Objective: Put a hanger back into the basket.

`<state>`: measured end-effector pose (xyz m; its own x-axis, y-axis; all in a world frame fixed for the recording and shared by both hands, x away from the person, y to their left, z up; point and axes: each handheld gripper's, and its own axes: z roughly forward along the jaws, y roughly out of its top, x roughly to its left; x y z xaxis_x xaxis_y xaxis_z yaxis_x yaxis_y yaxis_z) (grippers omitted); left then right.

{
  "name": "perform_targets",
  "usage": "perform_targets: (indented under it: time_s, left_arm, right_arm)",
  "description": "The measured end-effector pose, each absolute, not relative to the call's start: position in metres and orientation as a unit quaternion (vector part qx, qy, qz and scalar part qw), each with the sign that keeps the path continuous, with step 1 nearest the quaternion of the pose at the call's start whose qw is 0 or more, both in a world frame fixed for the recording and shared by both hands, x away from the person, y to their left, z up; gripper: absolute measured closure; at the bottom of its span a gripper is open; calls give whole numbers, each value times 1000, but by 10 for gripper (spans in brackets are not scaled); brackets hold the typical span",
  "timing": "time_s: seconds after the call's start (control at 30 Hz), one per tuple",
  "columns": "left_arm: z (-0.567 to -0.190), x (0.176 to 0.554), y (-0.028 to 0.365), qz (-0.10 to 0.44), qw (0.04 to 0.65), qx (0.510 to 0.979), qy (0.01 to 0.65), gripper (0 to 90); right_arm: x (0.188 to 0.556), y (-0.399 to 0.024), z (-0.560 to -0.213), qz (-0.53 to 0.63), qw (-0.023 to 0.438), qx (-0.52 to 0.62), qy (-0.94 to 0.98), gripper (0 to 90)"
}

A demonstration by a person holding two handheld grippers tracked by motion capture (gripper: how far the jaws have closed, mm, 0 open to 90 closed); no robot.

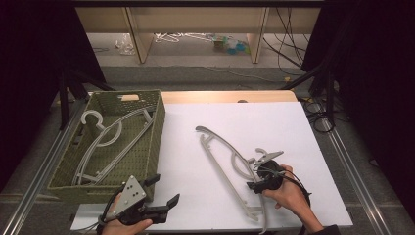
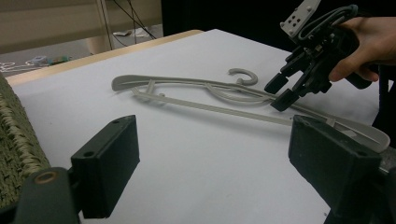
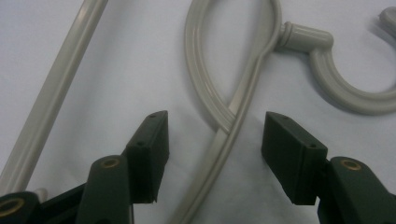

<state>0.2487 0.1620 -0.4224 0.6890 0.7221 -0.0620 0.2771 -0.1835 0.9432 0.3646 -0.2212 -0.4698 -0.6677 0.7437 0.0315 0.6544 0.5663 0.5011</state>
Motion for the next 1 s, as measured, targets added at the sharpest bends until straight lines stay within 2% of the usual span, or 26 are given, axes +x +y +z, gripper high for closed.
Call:
perform_targets:
  time_s: [0.07, 0.1, 0.23, 0.47, 1.0]
  left_arm:
    - [-423, 249, 162, 204, 543, 741, 339, 162]
    - [-423, 249, 162, 204, 543, 741, 338, 163]
    - [-423, 249, 163, 205, 543, 742, 335, 163]
    - [-423, 248, 162, 199, 550, 744, 323, 163]
    - [-423, 248, 163, 192, 554, 741, 327, 167]
  right_arm:
    - [366, -217, -470, 233, 89, 394, 885, 386]
    - [366, -216, -469, 223, 95, 393, 887, 436]
    - [368, -216, -467, 212, 88, 389, 892, 484]
    - [369, -220, -464, 200, 79, 386, 897, 665]
    - [368, -219, -462, 179, 71, 372, 908, 706]
